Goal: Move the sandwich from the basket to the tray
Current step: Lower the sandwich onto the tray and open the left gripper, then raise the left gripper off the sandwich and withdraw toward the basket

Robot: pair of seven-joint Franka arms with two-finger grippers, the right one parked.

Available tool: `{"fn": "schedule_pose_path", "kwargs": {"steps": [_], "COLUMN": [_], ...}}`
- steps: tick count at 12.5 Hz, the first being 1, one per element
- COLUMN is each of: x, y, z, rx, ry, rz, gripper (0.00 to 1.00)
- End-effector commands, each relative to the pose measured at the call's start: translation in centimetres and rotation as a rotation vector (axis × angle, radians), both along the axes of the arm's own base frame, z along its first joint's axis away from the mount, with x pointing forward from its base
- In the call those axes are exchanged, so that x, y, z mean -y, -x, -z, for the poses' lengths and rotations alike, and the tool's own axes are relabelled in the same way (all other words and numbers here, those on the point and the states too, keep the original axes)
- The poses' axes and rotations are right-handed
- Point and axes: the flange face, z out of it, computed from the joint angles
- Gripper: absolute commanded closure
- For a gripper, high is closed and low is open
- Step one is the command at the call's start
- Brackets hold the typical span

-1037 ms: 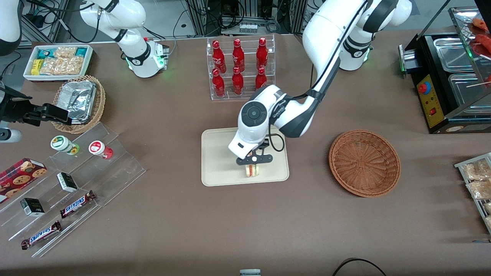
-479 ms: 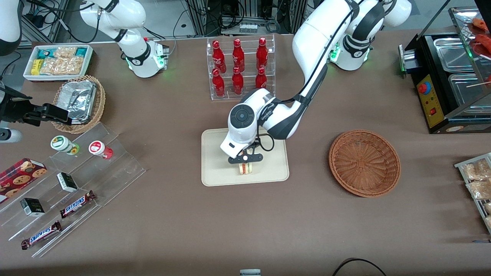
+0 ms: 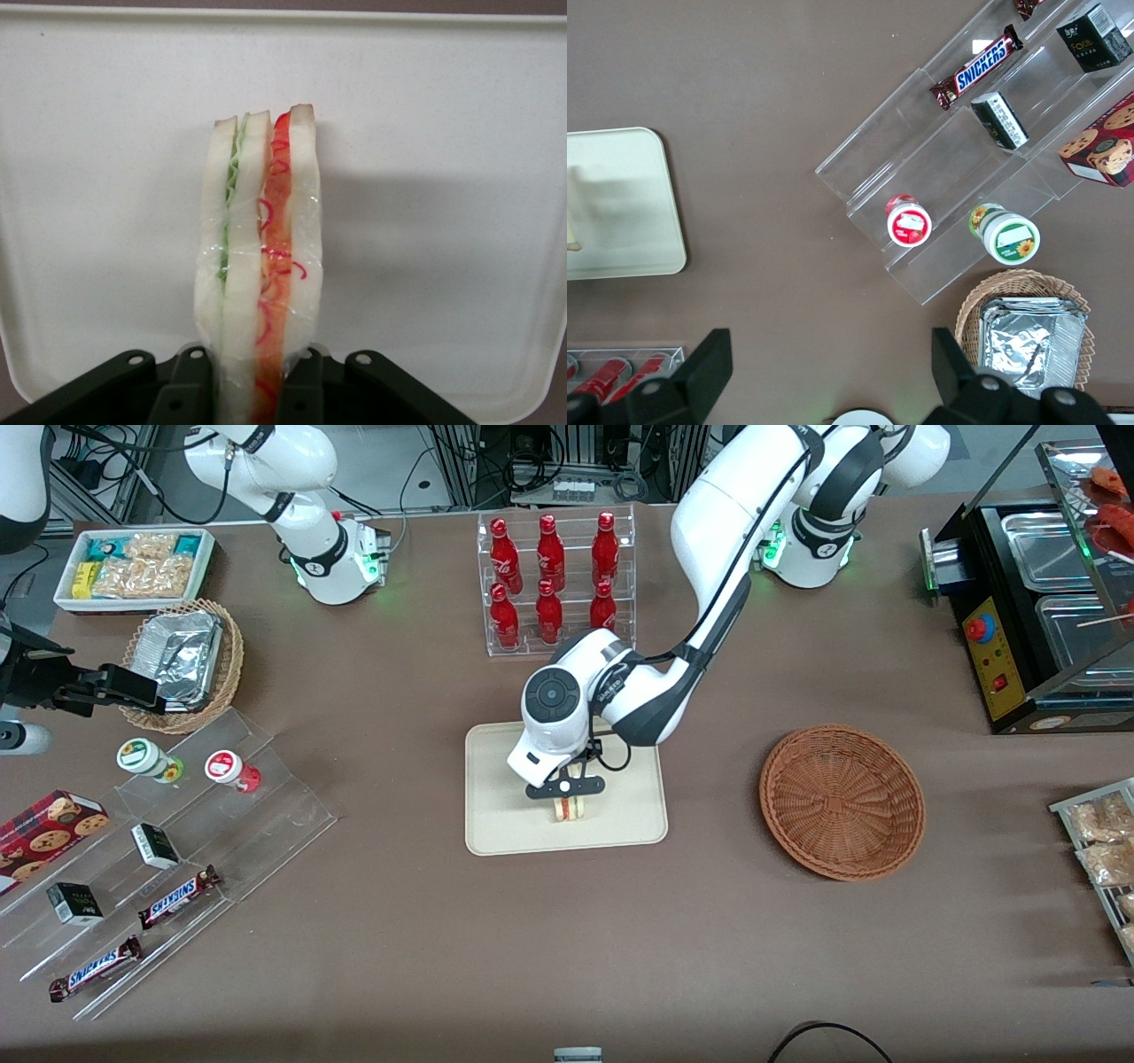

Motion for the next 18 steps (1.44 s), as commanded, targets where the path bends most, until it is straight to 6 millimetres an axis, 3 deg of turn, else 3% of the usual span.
{"fn": "schedule_pose_path", "kwargs": {"steps": [1, 7, 8, 11, 18], "x": [0.7, 0.8, 0.8, 0.8, 1.2], "y": [0.2, 0.5, 0.5, 0.5, 0.5], "z": [0.5, 1.7, 1.7, 1.8, 0.6], "rx": [0.004, 0.033, 0.033, 0.035, 0.052], "ry": [-0.023, -0.067, -0.067, -0.068, -0.053], "rz": [-0.018, -0.017, -0.019, -0.04, -0.037], "gripper": [1.0, 0.99, 0.89, 0.0, 0.0]}}
